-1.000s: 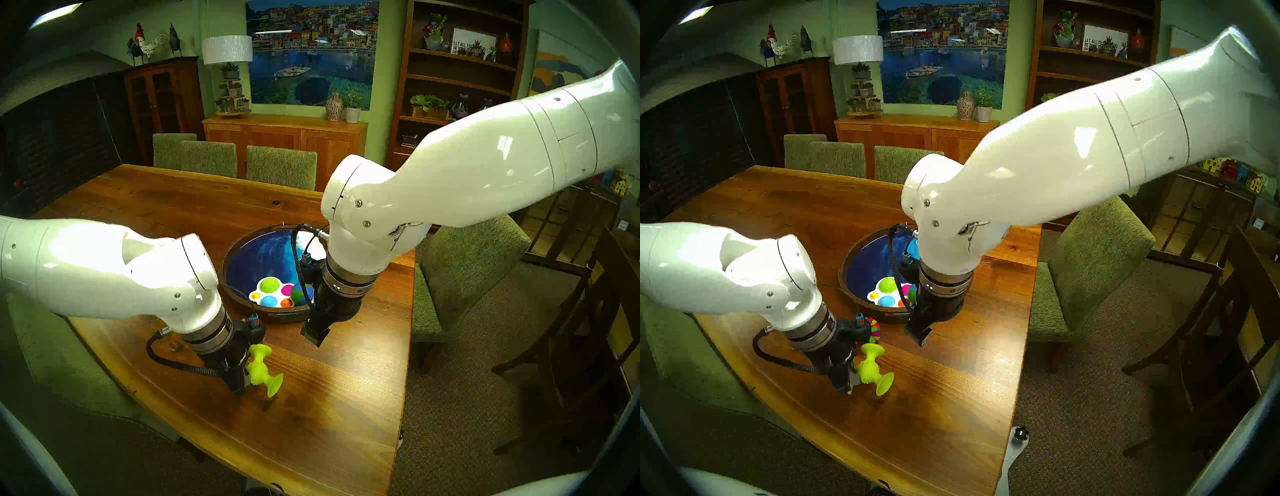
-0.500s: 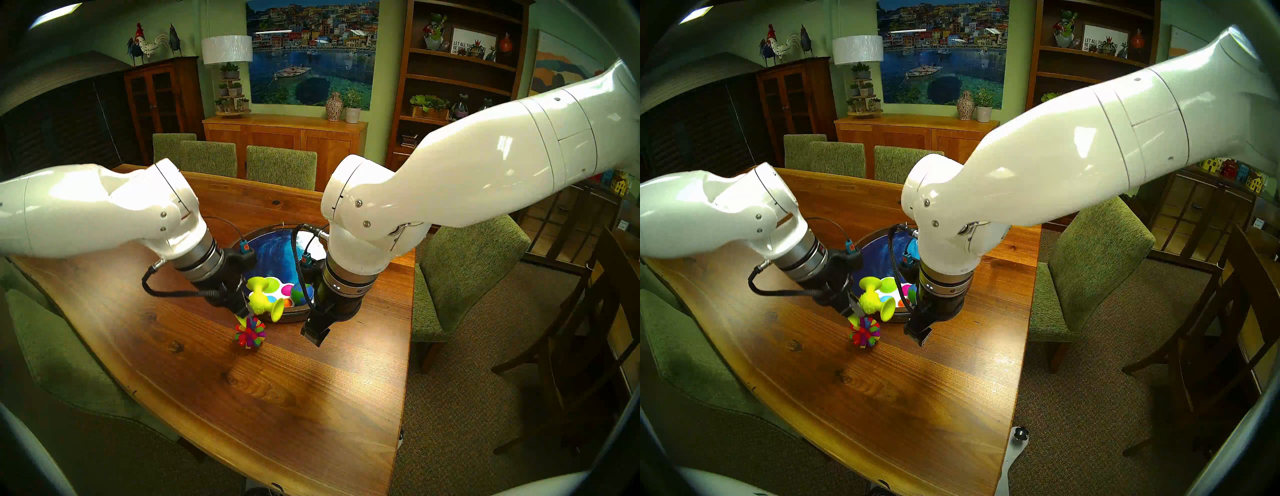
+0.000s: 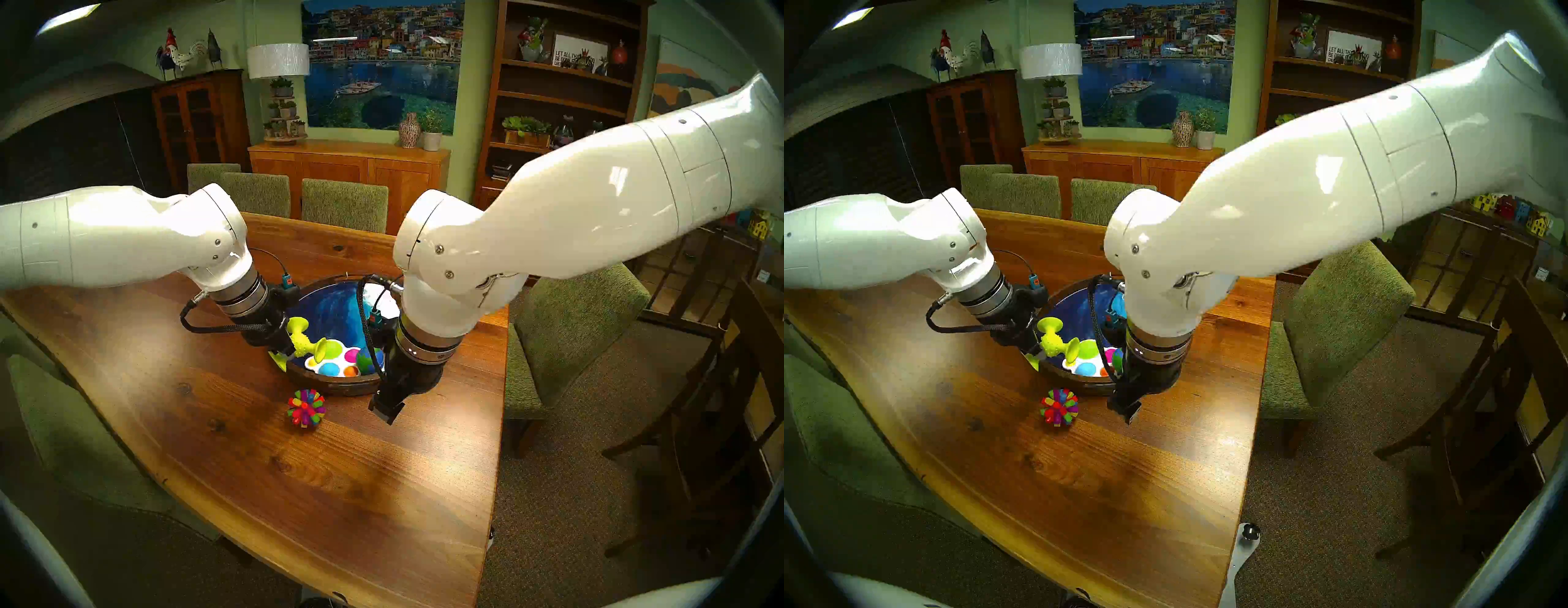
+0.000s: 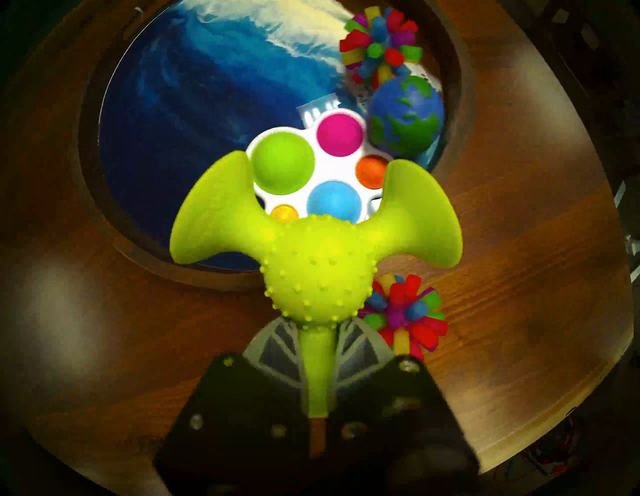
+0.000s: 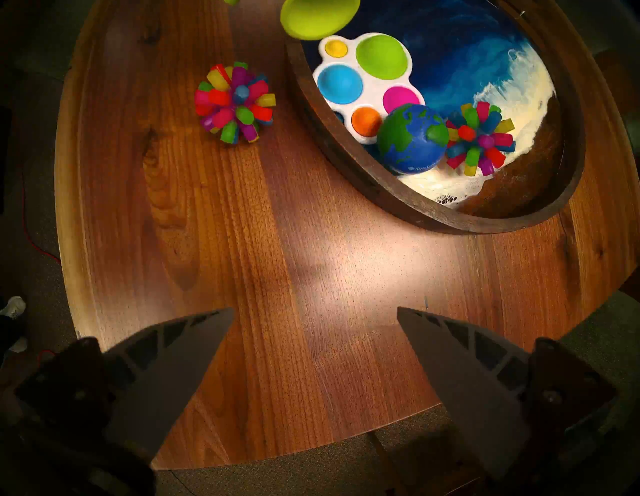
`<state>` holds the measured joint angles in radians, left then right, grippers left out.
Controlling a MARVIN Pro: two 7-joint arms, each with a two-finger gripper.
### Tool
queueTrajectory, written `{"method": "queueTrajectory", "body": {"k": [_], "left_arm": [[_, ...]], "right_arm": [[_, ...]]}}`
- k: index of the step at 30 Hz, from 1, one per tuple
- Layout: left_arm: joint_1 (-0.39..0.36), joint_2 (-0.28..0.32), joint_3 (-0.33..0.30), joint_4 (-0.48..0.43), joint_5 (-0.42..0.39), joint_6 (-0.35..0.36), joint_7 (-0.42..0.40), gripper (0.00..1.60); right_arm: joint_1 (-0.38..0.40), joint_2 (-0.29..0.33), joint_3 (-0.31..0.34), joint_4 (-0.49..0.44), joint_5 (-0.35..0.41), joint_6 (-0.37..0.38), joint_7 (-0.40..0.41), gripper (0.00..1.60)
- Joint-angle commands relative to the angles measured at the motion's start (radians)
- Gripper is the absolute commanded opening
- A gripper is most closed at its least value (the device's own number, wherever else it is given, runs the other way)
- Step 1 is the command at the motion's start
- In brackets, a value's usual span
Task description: Put toys in center tray
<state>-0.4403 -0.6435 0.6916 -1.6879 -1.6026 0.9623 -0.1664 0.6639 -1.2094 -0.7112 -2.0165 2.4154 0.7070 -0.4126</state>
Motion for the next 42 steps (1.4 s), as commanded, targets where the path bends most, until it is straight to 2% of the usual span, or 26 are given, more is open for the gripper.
{"method": "queueTrajectory", "body": {"k": [1, 14, 15, 16, 19, 20, 23, 28, 33, 37, 42], "left_arm": [[0.032, -0.114, -0.034, 0.126, -0.024, -0.006, -0.012, 0.0], [0.132, -0.261, -0.075, 0.339, -0.079, -0.006, -0.072, 0.0], [0.137, -0.27, -0.077, 0.351, -0.079, -0.005, -0.072, 0.04], [0.144, -0.282, -0.077, 0.368, -0.081, -0.004, -0.077, 0.44], [0.161, -0.304, -0.081, 0.412, -0.085, -0.003, -0.088, 1.22], [0.165, -0.31, -0.082, 0.431, -0.084, -0.007, -0.096, 1.6], [0.173, -0.33, -0.082, 0.483, -0.077, -0.004, -0.12, 1.6], [0.158, -0.345, -0.069, 0.545, -0.05, -0.002, -0.227, 1.6], [0.092, -0.263, -0.052, 0.406, 0.014, -0.002, -0.284, 1.6], [0.067, -0.23, -0.036, 0.333, 0.052, -0.002, -0.327, 1.6], [0.036, -0.198, 0.021, 0.228, 0.091, -0.002, -0.361, 1.6]], "right_arm": [[0.018, 0.006, 0.015, 0.004, -0.001, 0.0, 0.001, 1.6], [0.018, 0.006, 0.015, 0.004, -0.001, 0.0, 0.0, 1.6], [0.018, 0.006, 0.015, 0.004, -0.001, 0.0, 0.0, 1.6], [0.018, 0.006, 0.015, 0.004, -0.001, 0.0, 0.0, 1.6], [0.019, 0.006, 0.015, 0.004, -0.001, 0.0, 0.001, 1.6], [0.019, 0.006, 0.015, 0.003, -0.001, 0.0, 0.001, 1.6], [0.019, 0.007, 0.016, 0.003, 0.0, 0.0, 0.001, 1.6], [0.02, 0.008, 0.016, 0.003, -0.001, 0.001, 0.001, 1.6], [0.02, 0.007, 0.016, 0.003, -0.001, 0.001, 0.001, 1.6], [0.019, 0.007, 0.016, 0.003, -0.001, 0.001, 0.001, 1.6], [0.018, 0.006, 0.015, 0.004, -0.001, 0.0, 0.0, 1.6]]}}
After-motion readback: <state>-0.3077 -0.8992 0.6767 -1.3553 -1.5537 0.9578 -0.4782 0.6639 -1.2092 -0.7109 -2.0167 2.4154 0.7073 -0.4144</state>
